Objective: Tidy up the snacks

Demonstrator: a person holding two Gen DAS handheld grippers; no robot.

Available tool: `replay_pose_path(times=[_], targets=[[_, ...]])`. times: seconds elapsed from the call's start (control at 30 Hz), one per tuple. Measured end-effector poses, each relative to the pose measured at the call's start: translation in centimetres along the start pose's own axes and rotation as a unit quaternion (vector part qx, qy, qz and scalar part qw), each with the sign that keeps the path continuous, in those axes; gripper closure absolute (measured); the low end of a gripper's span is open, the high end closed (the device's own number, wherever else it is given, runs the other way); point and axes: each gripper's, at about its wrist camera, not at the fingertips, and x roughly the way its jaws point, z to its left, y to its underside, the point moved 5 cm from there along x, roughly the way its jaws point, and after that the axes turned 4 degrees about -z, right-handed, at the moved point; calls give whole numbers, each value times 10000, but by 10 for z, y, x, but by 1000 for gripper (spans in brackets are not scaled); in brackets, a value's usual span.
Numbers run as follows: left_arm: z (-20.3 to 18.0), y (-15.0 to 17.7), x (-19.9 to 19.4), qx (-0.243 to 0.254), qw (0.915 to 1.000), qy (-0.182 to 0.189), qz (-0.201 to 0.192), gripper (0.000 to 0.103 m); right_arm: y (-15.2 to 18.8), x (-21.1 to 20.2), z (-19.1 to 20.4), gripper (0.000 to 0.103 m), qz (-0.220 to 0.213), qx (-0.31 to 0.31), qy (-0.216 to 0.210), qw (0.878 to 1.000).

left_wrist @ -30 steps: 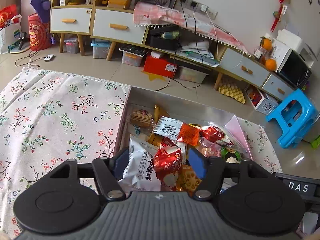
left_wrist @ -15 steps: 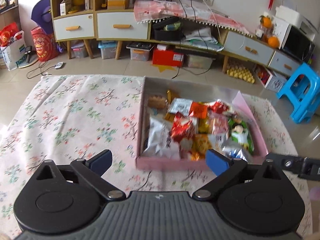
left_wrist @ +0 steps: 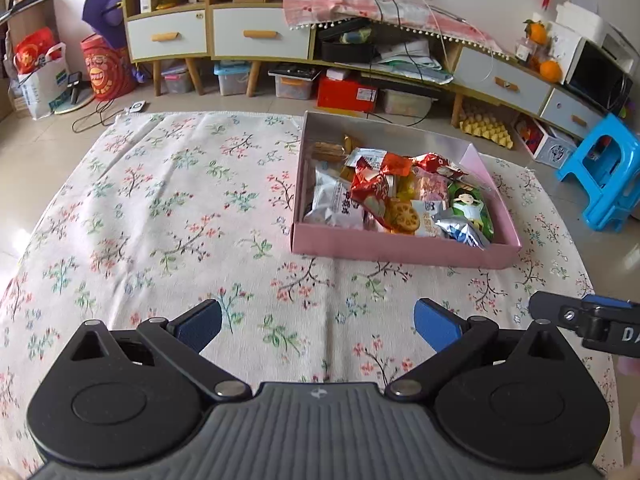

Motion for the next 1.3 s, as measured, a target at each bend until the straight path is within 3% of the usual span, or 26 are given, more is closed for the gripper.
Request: replay_pose_path(times=[0.43, 0.6, 1.3], targets=[[-13, 15, -6, 503, 9983, -275, -129, 0, 13, 1, 7, 10, 0, -257, 294, 9992], [-13, 20, -2, 460, 9987, -227, 35, 0, 16, 8, 5, 10, 91, -249, 394, 9989], [-20, 23, -4, 566, 9981, -253, 27, 0, 19, 8, 7, 10, 149, -253, 340, 9990]])
